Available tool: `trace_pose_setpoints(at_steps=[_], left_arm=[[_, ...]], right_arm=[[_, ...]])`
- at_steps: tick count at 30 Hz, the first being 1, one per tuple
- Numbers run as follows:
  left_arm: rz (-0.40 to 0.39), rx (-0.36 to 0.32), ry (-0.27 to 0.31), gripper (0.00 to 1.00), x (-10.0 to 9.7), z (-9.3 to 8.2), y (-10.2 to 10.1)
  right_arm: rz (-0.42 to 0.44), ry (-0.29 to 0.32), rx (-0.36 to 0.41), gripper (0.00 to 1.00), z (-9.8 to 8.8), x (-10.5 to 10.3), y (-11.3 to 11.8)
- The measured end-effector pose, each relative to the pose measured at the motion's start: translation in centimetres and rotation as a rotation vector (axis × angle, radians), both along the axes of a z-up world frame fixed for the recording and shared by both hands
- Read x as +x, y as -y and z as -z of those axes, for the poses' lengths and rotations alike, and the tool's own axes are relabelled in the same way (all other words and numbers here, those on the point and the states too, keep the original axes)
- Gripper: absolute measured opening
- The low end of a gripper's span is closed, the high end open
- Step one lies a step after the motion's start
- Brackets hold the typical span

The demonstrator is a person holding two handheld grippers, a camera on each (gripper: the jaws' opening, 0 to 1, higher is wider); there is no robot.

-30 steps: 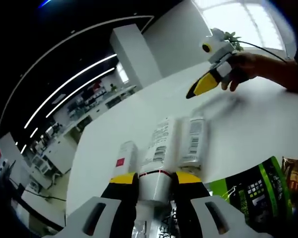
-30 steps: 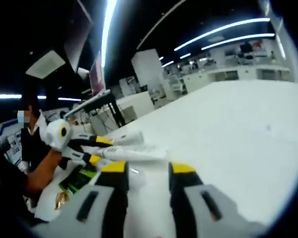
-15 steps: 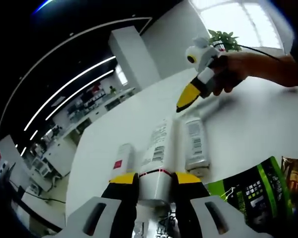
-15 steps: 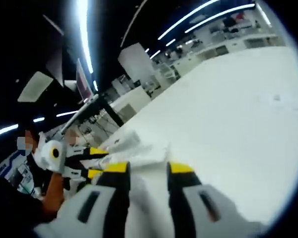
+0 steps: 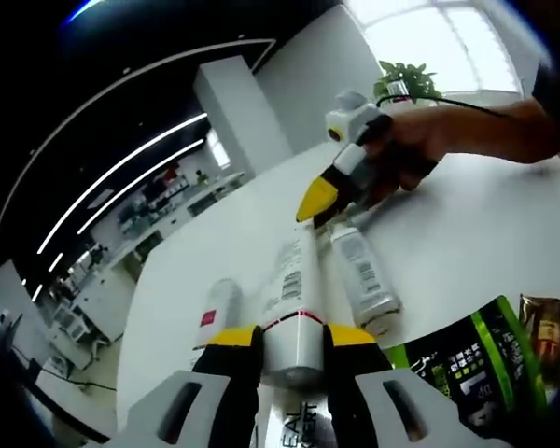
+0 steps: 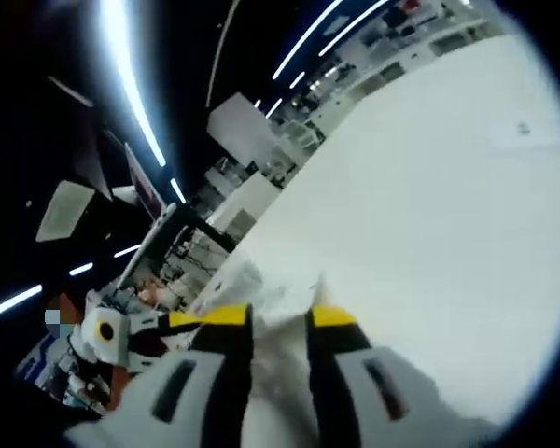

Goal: Arrange the skincare products in the storage area until every visible bottle or jar stands upright without overlapping.

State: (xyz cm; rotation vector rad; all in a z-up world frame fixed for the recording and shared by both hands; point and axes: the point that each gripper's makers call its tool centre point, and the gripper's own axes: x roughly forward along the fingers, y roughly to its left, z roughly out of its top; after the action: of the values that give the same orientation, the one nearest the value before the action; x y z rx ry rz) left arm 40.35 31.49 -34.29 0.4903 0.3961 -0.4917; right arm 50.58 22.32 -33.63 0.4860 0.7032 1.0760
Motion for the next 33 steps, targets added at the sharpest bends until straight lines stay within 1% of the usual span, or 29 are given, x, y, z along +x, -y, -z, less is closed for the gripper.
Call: trace_pose_setpoints(at_steps=[2, 4, 6, 11, 13, 19, 20, 26, 30, 31, 33], left_arm=[[0.002, 0.002, 0.002, 0.25, 0.0, 0.0, 0.0], [0.002, -0.002, 0.001, 0.25, 0.0, 0.0, 0.0], [0.004, 0.005, 0.003, 0.25, 0.0, 0.0, 0.0], [0.012, 0.026, 0.017, 0.24, -0.1, 0.0, 0.1], [0.014, 0.033, 0.022, 0.24, -0.1, 0.1, 0.1], [0.022, 0.035, 0.033, 0.24, -0.1, 0.1, 0.1], [0.022, 0.037, 0.034, 0.24, -0.1, 0.1, 0.1], [0.025, 0.033, 0.038, 0.24, -0.1, 0.0, 0.2], [0.029, 0.039, 0.045, 0.25, -0.1, 0.0, 0.2], [0.031, 0.037, 0.047, 0.25, -0.1, 0.0, 0.2], [0.032, 0.030, 0.049, 0.26, -0.2, 0.0, 0.3]], right_arm=[[0.010, -0.007, 0.002, 0.18, 0.1, 0.1, -0.1], [0.022, -0.034, 0.018, 0.17, -0.1, 0.4, -0.3], [0.031, -0.040, 0.016, 0.15, 0.0, 0.6, -0.3], [0.052, -0.074, 0.025, 0.16, -0.1, 0.5, -0.9], [0.058, -0.078, 0.026, 0.16, -0.1, -0.3, -1.0], [0.088, -0.121, 0.042, 0.15, 0.0, -0.2, -1.4], [0.091, -0.125, 0.043, 0.15, 0.0, 0.2, -1.5], [0.096, -0.126, 0.062, 0.14, -0.2, 0.1, -1.5], [0.097, -0.107, 0.088, 0.12, -0.6, -0.3, -1.4], [0.097, -0.095, 0.103, 0.12, -0.9, -0.4, -1.4], [0.097, -0.079, 0.107, 0.11, -1.1, -0.8, -1.3]])
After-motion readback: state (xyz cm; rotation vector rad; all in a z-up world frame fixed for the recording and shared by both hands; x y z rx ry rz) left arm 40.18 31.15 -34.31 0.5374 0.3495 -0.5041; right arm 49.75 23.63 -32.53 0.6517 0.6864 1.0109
